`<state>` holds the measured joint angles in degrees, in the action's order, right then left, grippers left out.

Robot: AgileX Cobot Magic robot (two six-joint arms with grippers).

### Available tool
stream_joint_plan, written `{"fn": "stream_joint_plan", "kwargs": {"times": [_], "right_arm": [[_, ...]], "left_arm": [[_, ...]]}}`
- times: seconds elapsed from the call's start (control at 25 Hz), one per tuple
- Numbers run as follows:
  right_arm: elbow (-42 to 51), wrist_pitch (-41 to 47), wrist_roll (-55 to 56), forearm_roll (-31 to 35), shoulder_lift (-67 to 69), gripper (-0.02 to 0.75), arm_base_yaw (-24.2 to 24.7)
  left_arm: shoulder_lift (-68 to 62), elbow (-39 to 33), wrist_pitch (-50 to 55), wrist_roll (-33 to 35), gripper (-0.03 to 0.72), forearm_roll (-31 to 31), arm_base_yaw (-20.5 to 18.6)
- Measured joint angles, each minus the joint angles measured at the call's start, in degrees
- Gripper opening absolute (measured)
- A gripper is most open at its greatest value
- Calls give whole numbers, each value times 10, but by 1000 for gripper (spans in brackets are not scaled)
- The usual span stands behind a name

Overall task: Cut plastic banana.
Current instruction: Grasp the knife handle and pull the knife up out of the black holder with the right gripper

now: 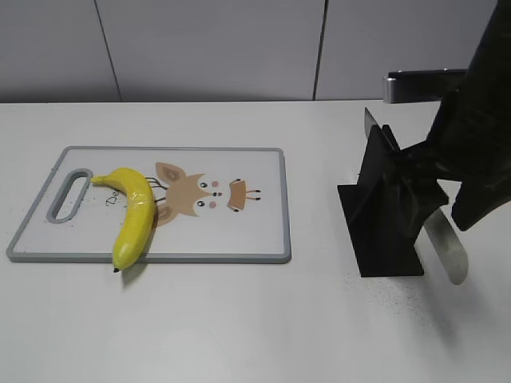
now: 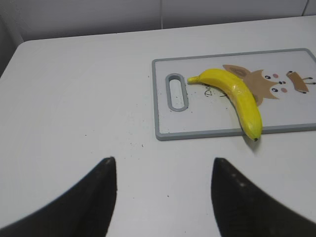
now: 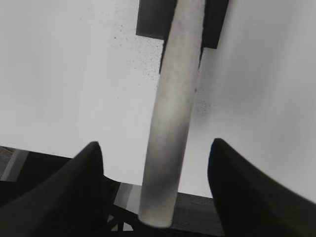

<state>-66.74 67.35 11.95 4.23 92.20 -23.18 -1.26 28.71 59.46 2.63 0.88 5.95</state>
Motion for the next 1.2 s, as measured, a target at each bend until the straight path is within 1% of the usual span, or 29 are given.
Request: {"fn": "stream_joint_plan", "kwargs": {"times": [0.48,0.68,0.84,1.0,1.2], "right_arm": [[0,-5,31,-10,65,509,0],[0,-5,43,-7,67,444,0],[0,-5,47,0,67,412,0],[0,-5,55,0,67,365,0],[0,-5,59,0,67,341,0]], "left_arm": [[0,0,0,0,583,0,0],[0,0,0,0,583,0,0],[0,0,0,0,583,0,0],[0,0,0,0,583,0,0],[0,0,0,0,583,0,0]]}}
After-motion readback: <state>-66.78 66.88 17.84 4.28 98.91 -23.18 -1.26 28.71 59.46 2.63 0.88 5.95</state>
